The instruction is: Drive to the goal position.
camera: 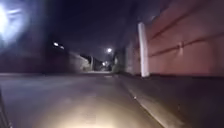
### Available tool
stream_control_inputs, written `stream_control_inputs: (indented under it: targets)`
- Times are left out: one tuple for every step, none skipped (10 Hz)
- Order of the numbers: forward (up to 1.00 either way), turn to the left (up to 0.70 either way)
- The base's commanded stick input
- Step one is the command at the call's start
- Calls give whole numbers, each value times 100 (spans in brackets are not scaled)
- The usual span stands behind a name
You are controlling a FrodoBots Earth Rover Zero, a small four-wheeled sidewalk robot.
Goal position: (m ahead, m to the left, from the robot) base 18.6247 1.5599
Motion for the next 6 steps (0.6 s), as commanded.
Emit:
stream_control_inputs:
  targets:
    - [70, 2]
    - [70, 2]
    - [70, 2]
    - [70, 2]
    - [70, 2]
    - [70, 2]
